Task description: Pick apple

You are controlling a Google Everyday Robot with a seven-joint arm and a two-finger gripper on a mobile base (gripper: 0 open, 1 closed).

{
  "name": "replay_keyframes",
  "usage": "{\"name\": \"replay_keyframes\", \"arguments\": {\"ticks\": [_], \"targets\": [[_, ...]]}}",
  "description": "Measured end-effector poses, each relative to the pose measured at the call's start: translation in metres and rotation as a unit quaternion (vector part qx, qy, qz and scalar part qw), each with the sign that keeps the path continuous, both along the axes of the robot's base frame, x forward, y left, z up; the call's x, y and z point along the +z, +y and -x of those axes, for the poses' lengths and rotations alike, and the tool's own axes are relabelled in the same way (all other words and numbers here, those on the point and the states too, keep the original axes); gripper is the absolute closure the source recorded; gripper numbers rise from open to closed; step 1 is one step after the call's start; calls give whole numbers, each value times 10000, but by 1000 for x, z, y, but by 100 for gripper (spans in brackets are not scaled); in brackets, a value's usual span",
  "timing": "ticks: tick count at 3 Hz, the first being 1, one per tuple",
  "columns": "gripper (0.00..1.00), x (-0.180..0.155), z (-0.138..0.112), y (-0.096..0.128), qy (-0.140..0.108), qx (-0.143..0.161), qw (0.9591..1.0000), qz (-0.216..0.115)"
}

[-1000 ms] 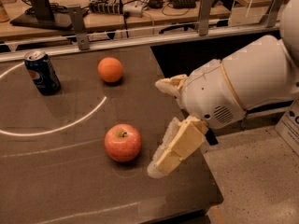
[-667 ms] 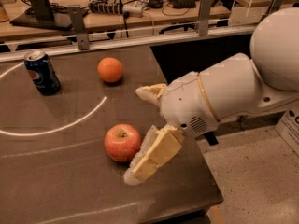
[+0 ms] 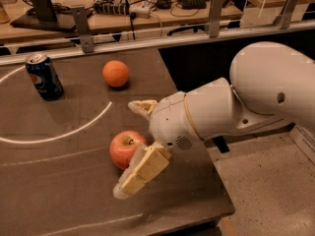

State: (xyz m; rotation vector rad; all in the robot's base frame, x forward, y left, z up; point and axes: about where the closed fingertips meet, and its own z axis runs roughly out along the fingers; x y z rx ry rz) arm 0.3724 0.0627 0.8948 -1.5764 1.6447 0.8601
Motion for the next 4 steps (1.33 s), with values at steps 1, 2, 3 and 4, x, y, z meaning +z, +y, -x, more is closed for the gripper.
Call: {"name": "replay_keyframes", "arguments": {"ticks": [1, 2, 3, 4], "targets": [[0, -16, -8, 6, 10, -26, 10000, 29], [4, -35, -12, 2, 110, -48, 9999, 92], [26, -41, -11, -1, 143, 5, 9998, 98], [57, -24, 2, -7, -27, 146, 9999, 24]]}}
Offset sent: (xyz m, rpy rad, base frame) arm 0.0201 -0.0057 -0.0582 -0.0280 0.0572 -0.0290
